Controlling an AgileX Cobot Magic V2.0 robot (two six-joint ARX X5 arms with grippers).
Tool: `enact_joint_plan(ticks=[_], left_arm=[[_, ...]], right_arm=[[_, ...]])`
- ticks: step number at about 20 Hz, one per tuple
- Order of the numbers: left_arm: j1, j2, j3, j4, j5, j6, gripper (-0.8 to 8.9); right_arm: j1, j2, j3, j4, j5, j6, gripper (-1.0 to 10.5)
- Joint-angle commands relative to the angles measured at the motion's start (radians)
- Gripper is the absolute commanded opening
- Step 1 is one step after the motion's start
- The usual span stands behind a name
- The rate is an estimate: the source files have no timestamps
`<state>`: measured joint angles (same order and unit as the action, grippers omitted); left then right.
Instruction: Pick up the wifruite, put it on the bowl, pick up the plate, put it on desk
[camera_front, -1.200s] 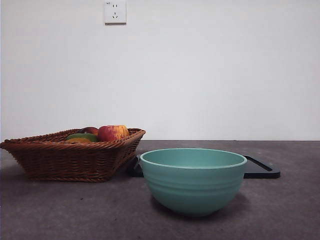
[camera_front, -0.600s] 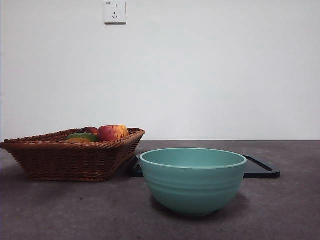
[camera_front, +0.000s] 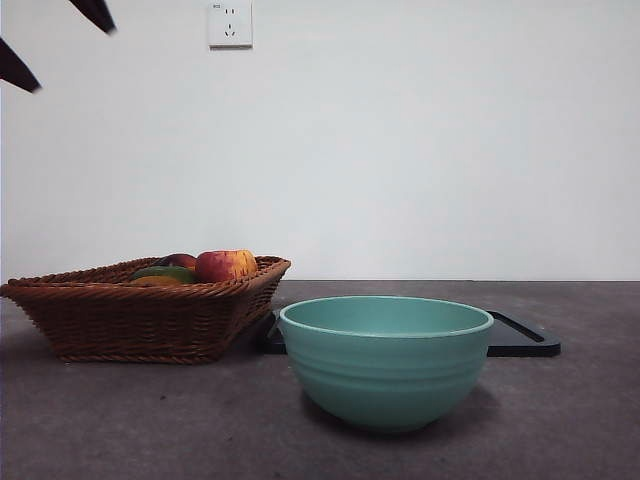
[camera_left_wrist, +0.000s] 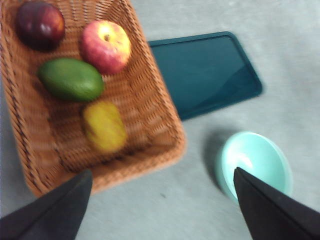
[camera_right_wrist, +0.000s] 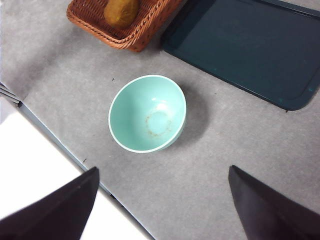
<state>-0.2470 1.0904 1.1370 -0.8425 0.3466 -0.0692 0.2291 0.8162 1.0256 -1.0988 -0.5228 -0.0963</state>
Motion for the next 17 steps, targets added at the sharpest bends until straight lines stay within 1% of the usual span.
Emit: enact_joint_plan(ticks=[1, 3, 6, 8, 10, 12, 17], left_arm=[[-0.038, 0.106, 0.063, 0.01, -0.065, -0.003, 4.36], [-0.063, 0.193, 0.086, 0.029, -0.122, -0.003, 4.36], [-0.083, 0.303, 0.089, 0.085, -0.154, -0.003, 4.36], [-0.095, 0.377, 0.089, 0.1, -0.202, -0.003, 4.36], [-0.101, 0.452, 0.089, 0.13, -0.224, -0.003, 4.36], [-0.109, 0.516, 0.089, 0.17, -0.235, -0.004, 4.36], [-0.116, 0.64, 0.089, 0.251, -0.327, -0.007, 4.36]], right_arm=[[0.005, 0.006, 0.02, 0.011, -0.001, 0.01, 4.2], [0.005, 0.006, 0.02, 0.014, -0.001, 0.01, 4.2], [0.005, 0.006, 0.02, 0.014, -0.001, 0.011, 4.2], [0.005, 0.006, 0.02, 0.014, -0.001, 0.011, 4.2], [0.005, 0.006, 0.02, 0.018, -0.001, 0.011, 4.2], [0.005, 0.006, 0.02, 0.018, -0.001, 0.011, 4.2], [0.005, 0.006, 0.02, 0.018, -0.001, 0.011, 4.2]])
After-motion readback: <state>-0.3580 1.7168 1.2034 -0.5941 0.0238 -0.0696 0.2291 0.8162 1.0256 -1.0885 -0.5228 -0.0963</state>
